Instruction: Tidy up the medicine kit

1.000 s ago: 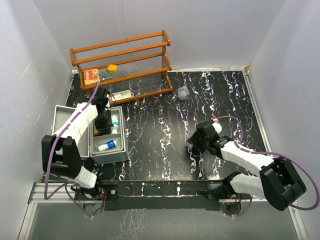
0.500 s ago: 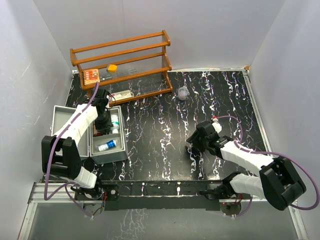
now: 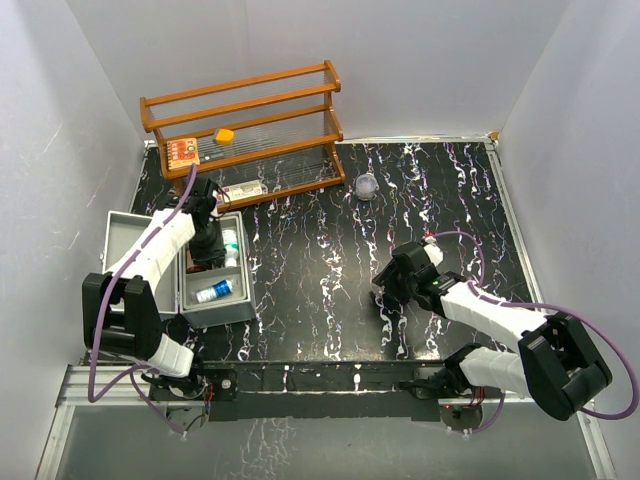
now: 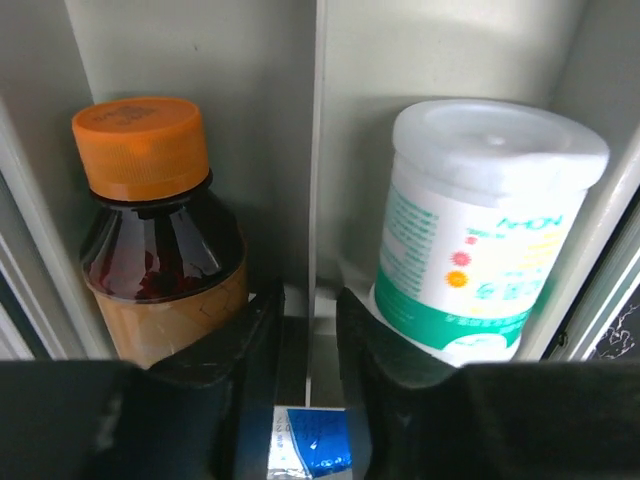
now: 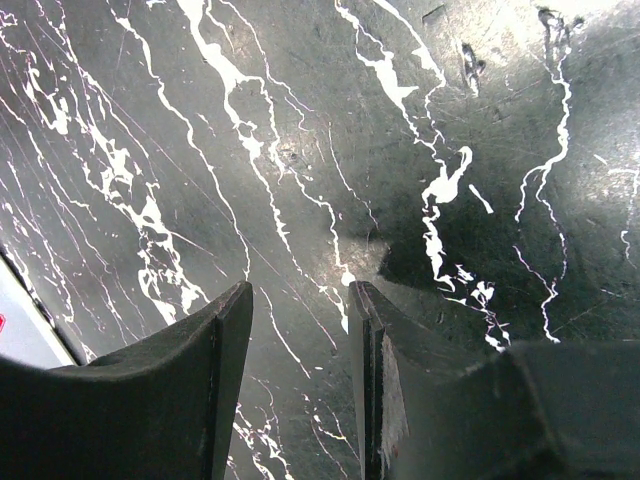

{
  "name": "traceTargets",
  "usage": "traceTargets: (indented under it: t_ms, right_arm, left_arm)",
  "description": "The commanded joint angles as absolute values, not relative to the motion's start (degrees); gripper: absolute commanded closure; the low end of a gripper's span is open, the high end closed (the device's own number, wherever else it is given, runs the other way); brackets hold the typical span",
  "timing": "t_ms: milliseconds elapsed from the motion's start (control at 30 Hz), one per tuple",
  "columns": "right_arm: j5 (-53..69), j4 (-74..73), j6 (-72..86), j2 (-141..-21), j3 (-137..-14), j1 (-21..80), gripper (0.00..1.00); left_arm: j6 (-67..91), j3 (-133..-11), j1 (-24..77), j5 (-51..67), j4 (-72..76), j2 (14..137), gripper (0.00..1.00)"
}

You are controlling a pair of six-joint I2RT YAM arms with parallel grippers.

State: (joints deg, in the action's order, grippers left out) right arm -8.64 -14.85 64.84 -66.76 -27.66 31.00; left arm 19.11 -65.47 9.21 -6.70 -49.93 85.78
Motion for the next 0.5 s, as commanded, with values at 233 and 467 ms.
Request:
traceTargets:
  t_ms: [233,467]
  right_arm:
    - [-8.05,-11.78,65.39,-66.8,-28.14,30.76,0.59]
    - [-7.62,-11.42,65.11,-66.49,-27.77,30.76,0.59]
  left_arm:
    - [19.27,-75.29,8.96,-9.39,-57.75,79.77,0.51]
    - [18.27,-79.45,8.95,-13.49,-59.69,77.17,0.44]
